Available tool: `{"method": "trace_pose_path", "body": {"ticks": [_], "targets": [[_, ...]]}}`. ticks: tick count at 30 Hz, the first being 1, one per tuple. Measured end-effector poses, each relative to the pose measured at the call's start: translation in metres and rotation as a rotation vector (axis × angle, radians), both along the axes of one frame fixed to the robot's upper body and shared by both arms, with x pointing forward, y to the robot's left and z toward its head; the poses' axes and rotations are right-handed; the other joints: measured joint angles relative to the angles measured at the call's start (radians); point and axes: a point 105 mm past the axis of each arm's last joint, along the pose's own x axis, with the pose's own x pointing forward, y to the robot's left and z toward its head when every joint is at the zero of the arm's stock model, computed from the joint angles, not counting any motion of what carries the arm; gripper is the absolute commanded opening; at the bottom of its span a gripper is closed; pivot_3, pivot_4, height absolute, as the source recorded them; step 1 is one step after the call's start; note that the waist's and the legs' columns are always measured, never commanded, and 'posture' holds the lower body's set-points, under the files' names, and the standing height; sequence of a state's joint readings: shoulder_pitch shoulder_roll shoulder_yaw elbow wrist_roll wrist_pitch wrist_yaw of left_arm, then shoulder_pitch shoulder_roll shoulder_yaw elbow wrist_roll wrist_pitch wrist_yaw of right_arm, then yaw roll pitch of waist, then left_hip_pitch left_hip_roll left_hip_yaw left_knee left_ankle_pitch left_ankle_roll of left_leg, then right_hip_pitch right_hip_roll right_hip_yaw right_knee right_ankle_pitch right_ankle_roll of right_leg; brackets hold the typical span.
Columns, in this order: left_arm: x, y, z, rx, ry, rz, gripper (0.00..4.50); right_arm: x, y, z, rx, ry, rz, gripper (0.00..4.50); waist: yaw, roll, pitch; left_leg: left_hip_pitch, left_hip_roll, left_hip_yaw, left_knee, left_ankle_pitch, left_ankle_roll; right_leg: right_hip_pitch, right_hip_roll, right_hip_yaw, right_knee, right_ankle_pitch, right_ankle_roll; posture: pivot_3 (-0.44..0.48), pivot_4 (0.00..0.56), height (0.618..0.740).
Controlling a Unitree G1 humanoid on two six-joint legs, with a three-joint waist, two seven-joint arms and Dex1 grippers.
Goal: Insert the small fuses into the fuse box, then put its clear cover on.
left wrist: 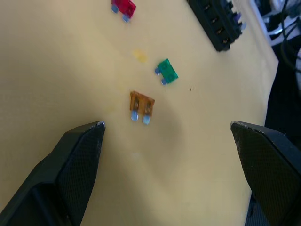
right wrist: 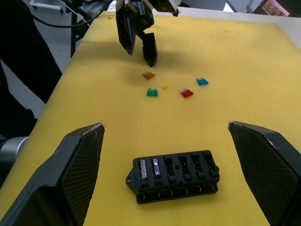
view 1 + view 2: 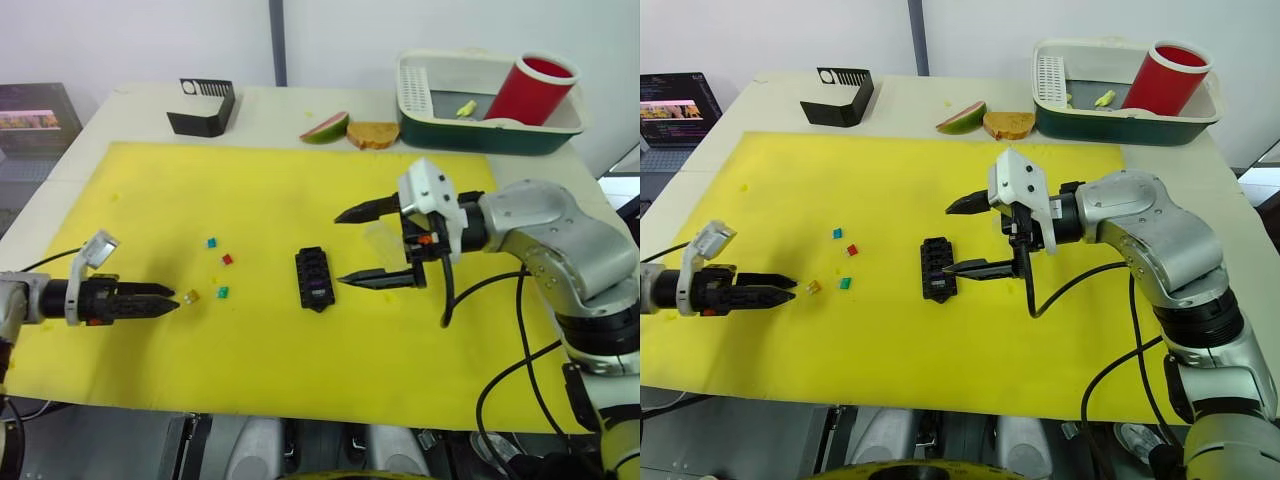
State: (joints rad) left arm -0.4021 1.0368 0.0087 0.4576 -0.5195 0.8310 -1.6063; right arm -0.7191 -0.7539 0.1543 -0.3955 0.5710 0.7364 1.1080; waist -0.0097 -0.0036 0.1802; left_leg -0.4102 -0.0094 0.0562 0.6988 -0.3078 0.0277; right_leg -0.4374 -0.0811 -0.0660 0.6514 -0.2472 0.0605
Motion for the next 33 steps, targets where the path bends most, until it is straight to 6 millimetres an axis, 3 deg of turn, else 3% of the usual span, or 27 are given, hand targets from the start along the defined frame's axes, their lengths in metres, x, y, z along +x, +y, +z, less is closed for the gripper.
{"method": "trace_pose_path", "body": {"ticks": [10,20,32,33], "targets": [[0.013,-0.01,-0.006,-0.03,0.072,0.009,3.17,0.002,0.0,-0.004,0.001,0.009,-0.042,4.5,0.003,0.0,0.0,0.0,0.0,0.0,0.0,0.0,0.0,0.001,0.001,0.0,0.001,0.0,0.0,0.0,0.15,0.74],[0.01,-0.019,-0.008,-0.022,0.089,-0.044,3.17,0.001,-0.003,-0.01,-0.011,0.022,-0.067,4.5,0.002,0.0,0.0,0.001,0.0,0.0,0.0,0.0,0.0,0.001,0.001,0.0,0.0,0.0,0.0,0.0,0.15,0.74],[0.01,-0.012,-0.016,-0.019,0.075,-0.026,3.17,0.003,-0.004,-0.011,-0.02,0.01,-0.084,4.5,-0.001,0.0,0.0,0.003,0.0,0.0,0.0,0.0,0.0,0.002,0.001,0.0,0.002,0.0,0.0,0.0,0.15,0.74],[0.01,-0.011,-0.017,-0.02,0.077,-0.02,2.89,0.003,-0.004,-0.011,-0.022,0.009,-0.083,4.5,-0.002,0.0,0.0,0.003,0.0,0.0,0.0,0.0,0.0,0.002,0.001,0.0,0.002,0.0,0.0,0.0,0.15,0.74]]}}
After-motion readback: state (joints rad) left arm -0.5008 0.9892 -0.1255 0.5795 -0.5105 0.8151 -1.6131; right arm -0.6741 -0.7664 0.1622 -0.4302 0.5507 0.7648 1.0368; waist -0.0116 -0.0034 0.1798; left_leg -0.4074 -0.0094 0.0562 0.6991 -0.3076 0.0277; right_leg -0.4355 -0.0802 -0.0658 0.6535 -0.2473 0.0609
